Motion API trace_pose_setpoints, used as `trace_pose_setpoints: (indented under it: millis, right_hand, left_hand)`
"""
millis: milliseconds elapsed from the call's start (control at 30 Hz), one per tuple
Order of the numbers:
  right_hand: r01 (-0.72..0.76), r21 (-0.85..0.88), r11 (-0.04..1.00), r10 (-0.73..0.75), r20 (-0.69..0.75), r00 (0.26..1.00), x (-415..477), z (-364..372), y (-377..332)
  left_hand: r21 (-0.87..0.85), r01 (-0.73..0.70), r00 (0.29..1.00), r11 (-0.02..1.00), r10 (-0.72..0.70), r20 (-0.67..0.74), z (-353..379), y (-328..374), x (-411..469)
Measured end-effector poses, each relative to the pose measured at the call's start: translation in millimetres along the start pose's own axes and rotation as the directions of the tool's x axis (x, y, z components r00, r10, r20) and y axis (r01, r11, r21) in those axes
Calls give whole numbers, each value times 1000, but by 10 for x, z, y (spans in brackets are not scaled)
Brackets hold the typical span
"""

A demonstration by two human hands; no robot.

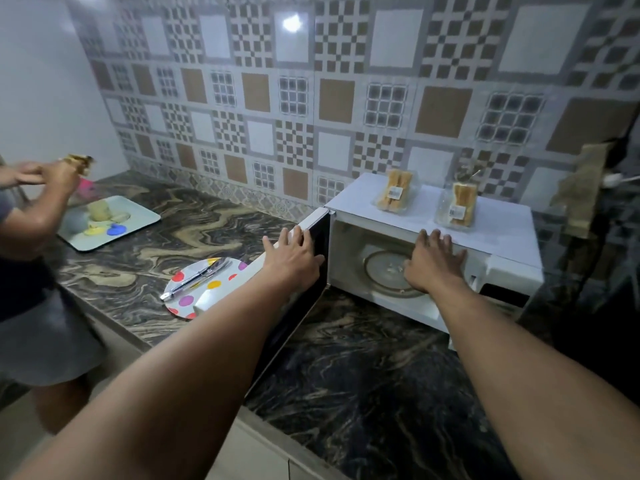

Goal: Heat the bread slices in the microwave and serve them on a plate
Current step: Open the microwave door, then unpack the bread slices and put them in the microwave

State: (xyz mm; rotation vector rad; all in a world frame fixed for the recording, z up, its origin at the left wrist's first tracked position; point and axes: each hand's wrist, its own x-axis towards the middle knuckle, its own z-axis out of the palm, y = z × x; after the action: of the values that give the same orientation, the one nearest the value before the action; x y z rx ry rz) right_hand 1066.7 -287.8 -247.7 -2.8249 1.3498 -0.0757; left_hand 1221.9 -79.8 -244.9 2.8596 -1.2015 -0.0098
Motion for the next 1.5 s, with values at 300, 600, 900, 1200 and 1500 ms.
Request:
trace_pose_setpoints:
  millis: [300,600,900,1200,1500]
  right_hand:
    - [-81,75,994,80,17,997,-54,39,-119]
    - [-145,97,985,140,57,989,-61,29,-210]
    - [-205,71,976,203,32,979,-67,7,-347]
    - [-149,163,975,178,-182,967,-109,-286,-277]
    - [-210,220,953,281,-375,884,184,-646,128]
  left_hand:
    - [13,-226,974,974,226,-9,-57,-208,418]
    - [58,-383,922,922,385,-42,-19,-449,571]
    - [23,-395,917,919,395,-51,-7,-465,621]
    - [-17,-403,912,915,400,-90,-182,-84,778]
    - [-191,-483,856,855,414,-309,-476,736,1255]
